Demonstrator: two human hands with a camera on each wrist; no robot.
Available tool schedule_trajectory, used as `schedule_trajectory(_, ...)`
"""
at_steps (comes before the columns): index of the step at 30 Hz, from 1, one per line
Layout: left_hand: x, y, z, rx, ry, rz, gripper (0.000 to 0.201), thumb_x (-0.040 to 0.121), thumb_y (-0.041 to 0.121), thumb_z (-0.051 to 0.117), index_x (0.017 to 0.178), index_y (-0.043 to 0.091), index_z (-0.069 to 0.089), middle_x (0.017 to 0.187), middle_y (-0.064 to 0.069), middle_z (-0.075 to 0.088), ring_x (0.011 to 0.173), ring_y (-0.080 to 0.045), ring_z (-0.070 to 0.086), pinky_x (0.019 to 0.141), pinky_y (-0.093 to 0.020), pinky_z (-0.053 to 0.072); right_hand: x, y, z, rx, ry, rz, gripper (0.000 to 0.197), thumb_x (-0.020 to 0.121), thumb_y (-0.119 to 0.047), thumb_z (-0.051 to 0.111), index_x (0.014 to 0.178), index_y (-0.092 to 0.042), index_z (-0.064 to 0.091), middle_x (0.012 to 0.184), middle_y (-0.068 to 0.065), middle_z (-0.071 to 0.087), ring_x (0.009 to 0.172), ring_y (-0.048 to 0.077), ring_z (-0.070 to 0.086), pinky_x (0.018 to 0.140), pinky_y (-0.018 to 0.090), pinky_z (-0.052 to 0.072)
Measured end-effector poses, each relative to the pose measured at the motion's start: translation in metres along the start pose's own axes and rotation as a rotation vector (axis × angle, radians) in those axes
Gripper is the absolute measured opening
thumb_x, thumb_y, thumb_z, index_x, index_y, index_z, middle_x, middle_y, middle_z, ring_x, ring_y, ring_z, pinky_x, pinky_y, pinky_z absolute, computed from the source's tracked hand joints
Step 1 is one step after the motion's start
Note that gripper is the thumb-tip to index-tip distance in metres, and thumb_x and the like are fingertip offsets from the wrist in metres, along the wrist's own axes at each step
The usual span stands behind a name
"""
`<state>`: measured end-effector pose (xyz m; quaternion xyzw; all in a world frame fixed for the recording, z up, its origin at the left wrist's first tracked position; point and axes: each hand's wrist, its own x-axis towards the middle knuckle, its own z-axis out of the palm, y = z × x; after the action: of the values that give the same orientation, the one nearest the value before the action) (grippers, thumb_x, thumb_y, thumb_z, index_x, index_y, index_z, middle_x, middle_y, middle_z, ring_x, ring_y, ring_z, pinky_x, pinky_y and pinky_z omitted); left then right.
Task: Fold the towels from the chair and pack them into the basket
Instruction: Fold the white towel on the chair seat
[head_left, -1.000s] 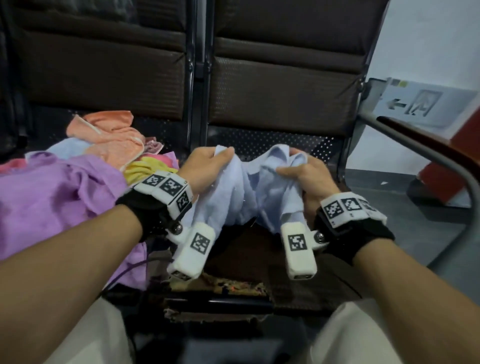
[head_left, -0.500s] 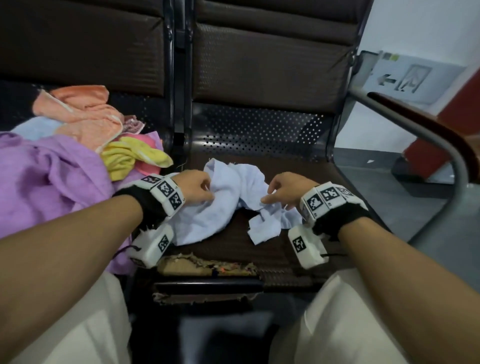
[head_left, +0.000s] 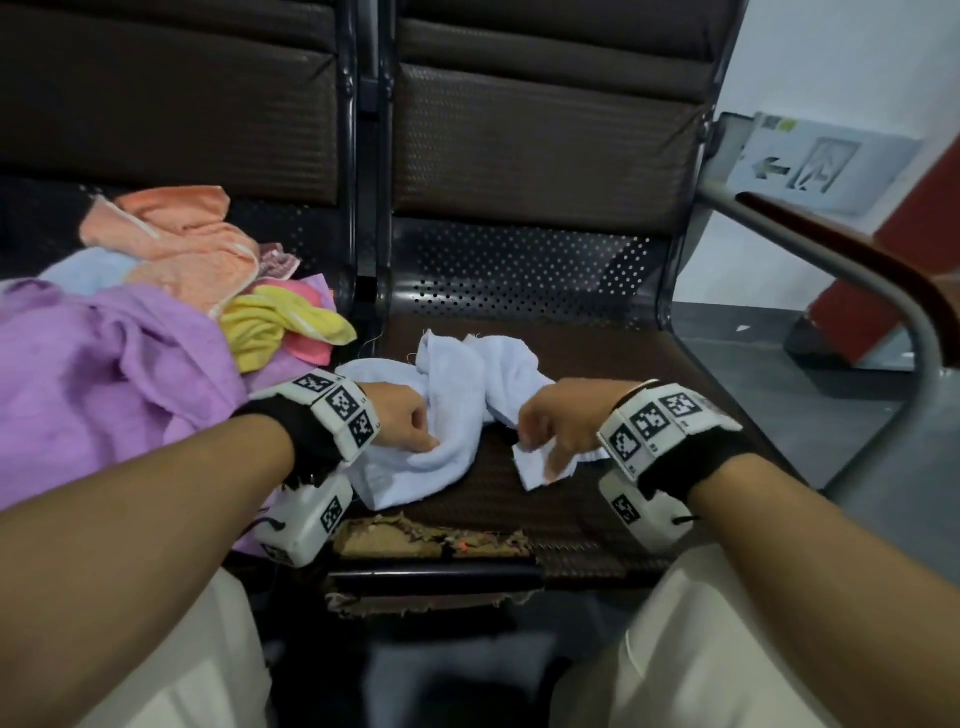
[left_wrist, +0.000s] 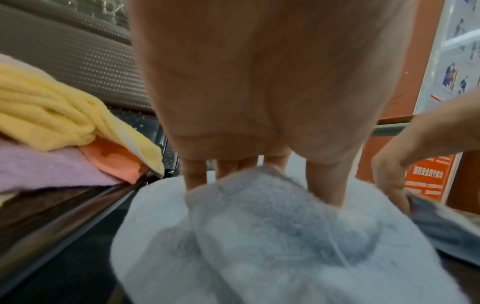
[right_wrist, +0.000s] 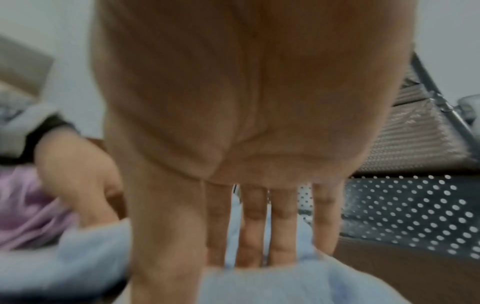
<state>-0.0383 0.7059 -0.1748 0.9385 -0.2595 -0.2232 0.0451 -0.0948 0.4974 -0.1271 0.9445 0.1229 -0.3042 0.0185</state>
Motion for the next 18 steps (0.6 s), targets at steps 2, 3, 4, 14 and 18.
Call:
schedule_trajectory(2,-0.002,0.000,0.002,0.019,0.014,0.036,0.031,0.089,0.037,0.058,0.111,0.014,0.063,0.112,-0.004,0.065,0.106,-0.021,0.059,0.081,-0.024,0.041,0.001,0.002,0.006,-0.119,-0.010,0.054,0.043,0.077,-0.028,0.075,0.118,-0.021,0.063,0.113,0.002,0.065,0.108,0.024,0.056,0.092,0.035,0.041)
schedule_trajectory(3,-0.003,-0.001,0.002,0.026,0.040,0.054,0.029,0.090,0.034,0.057,0.112,0.014,0.062,0.112,-0.003,0.064,0.106,-0.021,0.059,0.082,-0.025,0.040,0.002,0.004,0.008,-0.148,0.021,0.061,0.039,0.079,-0.028,0.072,0.116,-0.020,0.064,0.109,0.002,0.065,0.106,0.025,0.055,0.090,0.035,0.039)
schedule_trajectory(4,-0.004,-0.003,0.001,0.024,0.077,0.080,0.026,0.091,0.031,0.055,0.110,0.013,0.060,0.110,-0.004,0.063,0.105,-0.022,0.058,0.083,-0.026,0.040,0.000,0.005,0.009,-0.143,0.058,0.060,0.032,0.081,-0.027,0.069,0.111,-0.018,0.065,0.101,0.001,0.064,0.102,0.024,0.055,0.085,0.032,0.036)
schedule_trajectory(14,-0.011,0.008,-0.037,-0.322,0.470,0.369,0.009,0.089,0.031,0.061,0.084,0.024,0.057,0.056,0.010,0.054,0.052,-0.001,0.046,0.053,-0.013,0.033,-0.020,-0.005,-0.007,0.270,0.664,-0.234,0.015,0.089,-0.024,0.065,0.096,-0.012,0.069,0.091,-0.001,0.062,0.083,0.013,0.054,0.076,0.025,0.040)
schedule_trajectory(18,-0.016,0.022,-0.048,-0.477,0.520,0.509,0.006,0.089,0.030,0.060,0.087,0.025,0.062,0.062,0.017,0.054,0.059,0.004,0.047,0.057,-0.011,0.037,-0.011,-0.012,-0.011,0.292,0.705,-0.265,0.016,0.088,-0.021,0.065,0.099,-0.009,0.069,0.135,0.002,0.045,0.115,0.011,0.048,0.088,0.012,0.032)
